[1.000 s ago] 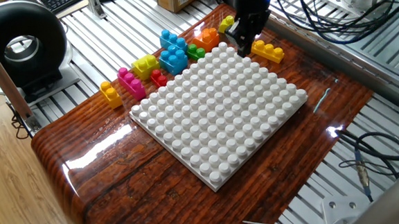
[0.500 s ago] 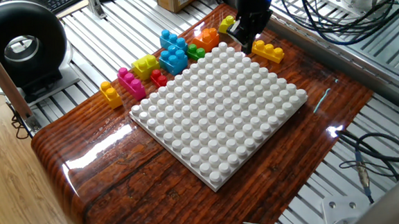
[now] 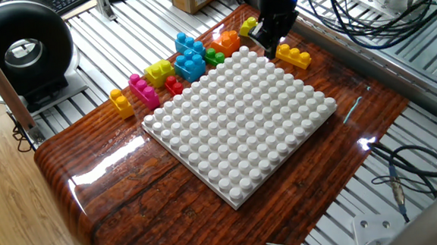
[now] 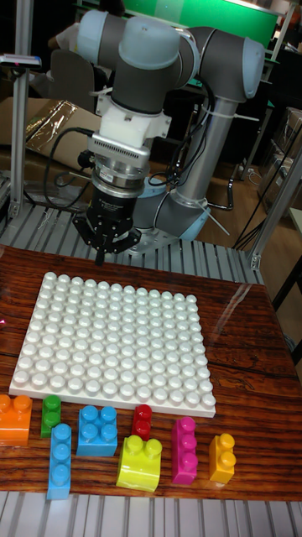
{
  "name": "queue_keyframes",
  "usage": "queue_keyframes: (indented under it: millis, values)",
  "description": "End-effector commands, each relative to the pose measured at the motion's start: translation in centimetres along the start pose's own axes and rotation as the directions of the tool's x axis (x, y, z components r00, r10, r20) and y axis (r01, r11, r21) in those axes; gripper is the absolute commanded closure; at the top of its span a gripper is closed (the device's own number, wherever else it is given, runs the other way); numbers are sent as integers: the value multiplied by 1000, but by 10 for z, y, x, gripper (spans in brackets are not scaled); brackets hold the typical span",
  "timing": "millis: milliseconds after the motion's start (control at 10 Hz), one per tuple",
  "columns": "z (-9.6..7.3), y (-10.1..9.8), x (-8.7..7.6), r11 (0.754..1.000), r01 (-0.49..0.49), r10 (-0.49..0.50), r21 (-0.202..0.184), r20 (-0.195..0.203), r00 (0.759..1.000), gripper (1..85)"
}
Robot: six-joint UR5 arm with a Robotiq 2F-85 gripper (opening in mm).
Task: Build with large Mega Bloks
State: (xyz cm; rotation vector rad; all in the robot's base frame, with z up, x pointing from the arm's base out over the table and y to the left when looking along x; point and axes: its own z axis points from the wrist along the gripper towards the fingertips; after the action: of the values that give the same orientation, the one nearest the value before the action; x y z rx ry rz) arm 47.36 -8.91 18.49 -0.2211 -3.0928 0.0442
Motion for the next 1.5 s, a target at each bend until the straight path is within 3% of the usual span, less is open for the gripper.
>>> queue_keyframes:
  millis: [0, 100, 200, 300, 500, 600, 1000, 1200, 1400]
  values:
    - [-1, 10, -7, 993, 110, -109, -35, 31, 994, 630]
    - [0, 4, -16, 988, 153, -151, -35, 61, 987, 603]
    - [5, -18, -20, 977, 204, -201, -57, 56, 978, 477]
    - [8, -38, -24, 973, 222, -219, -64, 51, 974, 430]
    - [6, -71, -29, 969, 234, -232, -74, 41, 972, 423]
    - [4, -90, -32, 970, 238, -236, -56, 35, 971, 423]
    - [8, -138, -41, 961, 271, -269, -62, 36, 962, 427]
    - [8, -151, -45, 954, 293, -291, -68, 35, 956, 427]
    - [9, -151, -50, 957, 284, -281, -64, 52, 958, 430]
